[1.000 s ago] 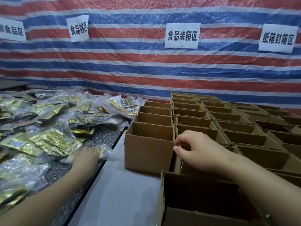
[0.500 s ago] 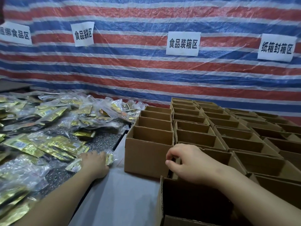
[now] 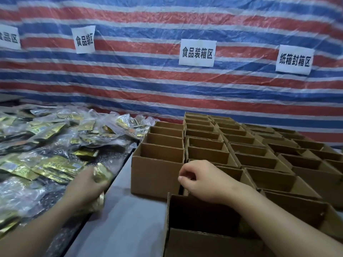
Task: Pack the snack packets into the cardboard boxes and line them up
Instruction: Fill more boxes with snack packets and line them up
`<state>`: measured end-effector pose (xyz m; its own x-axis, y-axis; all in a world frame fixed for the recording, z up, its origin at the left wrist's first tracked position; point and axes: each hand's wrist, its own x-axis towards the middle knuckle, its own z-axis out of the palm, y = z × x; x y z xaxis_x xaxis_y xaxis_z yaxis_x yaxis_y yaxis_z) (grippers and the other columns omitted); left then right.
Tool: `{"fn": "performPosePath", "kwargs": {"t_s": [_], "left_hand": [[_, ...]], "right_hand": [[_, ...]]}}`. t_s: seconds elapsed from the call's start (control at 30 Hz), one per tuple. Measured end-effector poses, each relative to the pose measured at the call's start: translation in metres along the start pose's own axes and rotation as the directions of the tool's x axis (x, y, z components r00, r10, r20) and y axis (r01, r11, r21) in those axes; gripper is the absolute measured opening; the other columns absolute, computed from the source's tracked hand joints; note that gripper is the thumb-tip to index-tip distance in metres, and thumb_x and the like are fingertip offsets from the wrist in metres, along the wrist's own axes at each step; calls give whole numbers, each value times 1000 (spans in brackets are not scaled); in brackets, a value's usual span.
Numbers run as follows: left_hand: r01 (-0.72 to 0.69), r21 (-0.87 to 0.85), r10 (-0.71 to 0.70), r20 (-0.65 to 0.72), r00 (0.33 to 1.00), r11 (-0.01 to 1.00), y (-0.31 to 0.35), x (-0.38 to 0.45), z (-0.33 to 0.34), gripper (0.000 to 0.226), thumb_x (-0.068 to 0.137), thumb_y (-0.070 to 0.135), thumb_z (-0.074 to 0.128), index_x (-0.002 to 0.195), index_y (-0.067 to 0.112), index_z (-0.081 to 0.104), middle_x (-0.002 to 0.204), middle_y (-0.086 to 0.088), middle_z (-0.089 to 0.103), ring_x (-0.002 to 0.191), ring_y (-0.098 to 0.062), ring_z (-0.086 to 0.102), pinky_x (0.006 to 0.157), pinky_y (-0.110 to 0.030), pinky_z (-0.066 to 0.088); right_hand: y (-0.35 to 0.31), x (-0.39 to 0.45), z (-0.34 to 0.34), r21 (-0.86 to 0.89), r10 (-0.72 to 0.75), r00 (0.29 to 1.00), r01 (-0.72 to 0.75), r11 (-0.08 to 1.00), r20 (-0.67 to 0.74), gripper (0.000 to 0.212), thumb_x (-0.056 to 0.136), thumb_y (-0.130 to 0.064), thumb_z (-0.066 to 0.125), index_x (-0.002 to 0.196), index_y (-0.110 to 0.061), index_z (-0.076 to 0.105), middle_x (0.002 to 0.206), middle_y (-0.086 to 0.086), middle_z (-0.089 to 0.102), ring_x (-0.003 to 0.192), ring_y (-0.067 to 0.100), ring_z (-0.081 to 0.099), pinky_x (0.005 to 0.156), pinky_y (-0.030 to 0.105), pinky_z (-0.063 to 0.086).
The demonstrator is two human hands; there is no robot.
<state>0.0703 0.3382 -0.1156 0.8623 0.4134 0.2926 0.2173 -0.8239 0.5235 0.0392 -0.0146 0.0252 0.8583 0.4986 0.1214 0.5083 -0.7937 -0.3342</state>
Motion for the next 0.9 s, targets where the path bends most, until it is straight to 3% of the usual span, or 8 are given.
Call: {"fn": "performPosePath", "kwargs": {"t_s": [0.1, 0.23, 0.4, 0.53, 0.6, 0.7, 0.8, 0.9], "left_hand": [[12, -415, -76, -140, 987, 910, 57, 4, -53, 40, 78, 55, 74, 89, 26, 49, 81, -1, 63, 69, -18, 61, 58, -35, 49], [-66, -786, -20, -100, 995, 614, 159, -9, -119, 44, 77, 62, 70, 92, 21, 60, 76, 0, 69, 71, -22, 67, 63, -34, 53], [122, -921, 198, 206, 958, 369, 270, -53, -128, 59, 76, 66, 68, 107, 15, 63, 89, -3, 76, 85, -22, 74, 83, -40, 58], [383, -878, 320, 465, 826, 288, 322, -80, -113, 79, 84, 77, 45, 129, 12, 53, 124, -15, 61, 116, -31, 59, 109, -46, 41], [364, -878, 356, 463, 812, 311, 334, -88, -104, 79, 89, 75, 34, 134, 13, 54, 121, -20, 62, 120, -32, 58, 107, -42, 43], [39, -862, 448, 301, 842, 505, 338, -96, -92, 61, 100, 62, 23, 127, 21, 61, 114, -9, 68, 113, -20, 63, 100, -37, 48], [-350, -569, 491, 110, 864, 744, 338, -95, -83, 66, 100, 62, 13, 98, 24, 67, 89, 4, 69, 88, -11, 66, 90, -39, 53], [-466, -304, 458, -100, 883, 831, 339, -92, -79, 62, 96, 69, 18, 85, 22, 58, 81, 5, 63, 75, -10, 60, 73, -36, 53]], "right_hand": [[-5, 0, -8, 122, 2, 996, 9, 992, -90, 15, 96, -49, 60, 108, -41, 63, 98, -20, 62, 89, -4, 60, 66, 13, 47], [-21, 3, -20, 358, -72, 985, 124, 925, -155, 81, 74, -80, 61, 143, -43, 42, 135, -22, 52, 122, -6, 49, 93, 15, 42], [-36, -2, -34, 598, -112, 973, 213, 773, -201, 131, 49, -90, 71, 155, -50, 5, 165, -11, 24, 149, 11, 28, 119, 42, 31], [-20, -19, -55, 760, -82, 967, 239, 604, -239, 128, 46, -82, 80, 153, -47, 20, 154, -7, 45, 138, 9, 47, 112, 36, 44], [-8, -29, -62, 812, -7, 974, 195, 550, -229, 127, 46, -84, 78, 154, -40, 27, 148, -3, 52, 134, 16, 53, 111, 44, 45], [5, -40, -67, 885, 130, 973, 111, 453, -188, 123, 47, -89, 73, 150, -31, 39, 138, 4, 61, 124, 24, 61, 105, 52, 49], [12, -46, -68, 981, 213, 972, 60, 182, -99, 94, 67, -76, 64, 145, -26, 49, 126, 10, 70, 113, 30, 69, 96, 52, 56], [18, -53, -69, 998, 185, 981, 57, -17, -52, 81, 75, -71, 57, 142, -26, 52, 125, 13, 70, 112, 34, 69, 91, 49, 58]]}}
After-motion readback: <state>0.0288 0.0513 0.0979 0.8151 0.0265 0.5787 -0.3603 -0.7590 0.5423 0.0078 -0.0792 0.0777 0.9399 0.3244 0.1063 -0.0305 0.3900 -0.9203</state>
